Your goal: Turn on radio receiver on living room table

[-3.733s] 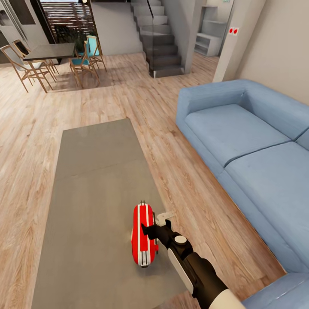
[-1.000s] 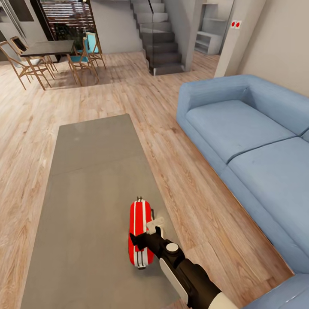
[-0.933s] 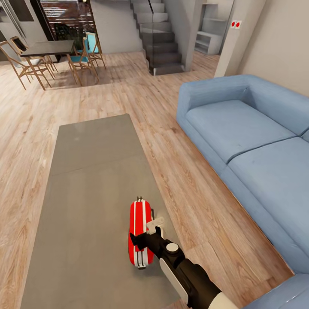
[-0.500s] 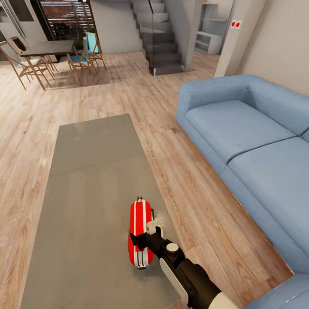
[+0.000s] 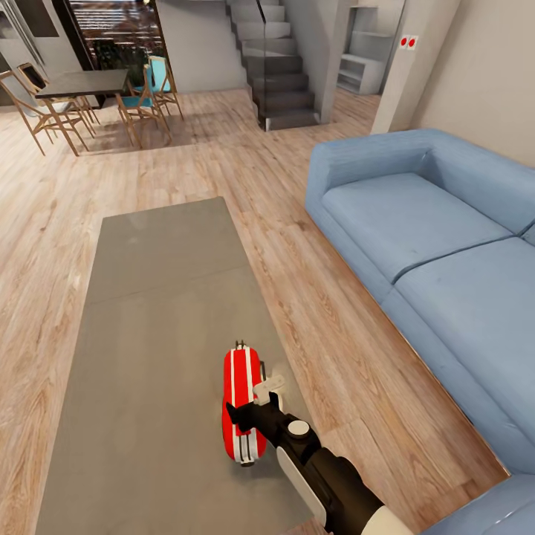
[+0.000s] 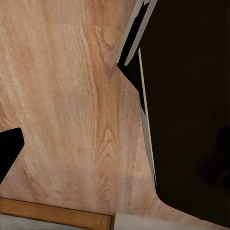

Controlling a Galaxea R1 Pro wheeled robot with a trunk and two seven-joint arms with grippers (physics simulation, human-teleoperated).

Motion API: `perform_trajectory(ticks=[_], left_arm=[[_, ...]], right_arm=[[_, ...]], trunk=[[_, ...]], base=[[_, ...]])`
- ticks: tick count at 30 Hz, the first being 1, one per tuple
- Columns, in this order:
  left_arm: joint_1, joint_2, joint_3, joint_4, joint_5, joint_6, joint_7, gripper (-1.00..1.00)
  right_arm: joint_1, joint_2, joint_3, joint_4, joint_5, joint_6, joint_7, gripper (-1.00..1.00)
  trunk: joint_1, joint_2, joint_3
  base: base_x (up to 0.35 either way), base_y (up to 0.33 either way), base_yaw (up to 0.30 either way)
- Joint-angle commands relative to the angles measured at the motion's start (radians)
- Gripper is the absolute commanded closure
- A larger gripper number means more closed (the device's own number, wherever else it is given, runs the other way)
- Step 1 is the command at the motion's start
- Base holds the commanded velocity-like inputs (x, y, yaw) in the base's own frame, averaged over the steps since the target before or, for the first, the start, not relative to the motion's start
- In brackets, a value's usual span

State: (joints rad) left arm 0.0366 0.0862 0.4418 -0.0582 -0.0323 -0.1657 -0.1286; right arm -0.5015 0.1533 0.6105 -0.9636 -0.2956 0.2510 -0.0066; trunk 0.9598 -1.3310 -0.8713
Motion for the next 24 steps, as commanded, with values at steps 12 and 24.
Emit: perform_trajectory(ticks=[12, 24], left_arm=[[0.000, 0.000, 0.000, 0.000, 0.000, 0.000, 0.000, -1.00], [0.000, 0.000, 0.000, 0.000, -0.001, 0.000, 0.000, -1.00]], right_arm=[[0.000, -0.001, 0.000, 0.004, -0.002, 0.001, 0.000, 1.00], [0.001, -0.001, 0.005, -0.010, -0.001, 0.003, 0.013, 1.00]], trunk=[[0.000, 0.000, 0.000], [0.000, 0.000, 0.000]], base=[[0.000, 0.000, 0.000], [0.000, 0.000, 0.000]])
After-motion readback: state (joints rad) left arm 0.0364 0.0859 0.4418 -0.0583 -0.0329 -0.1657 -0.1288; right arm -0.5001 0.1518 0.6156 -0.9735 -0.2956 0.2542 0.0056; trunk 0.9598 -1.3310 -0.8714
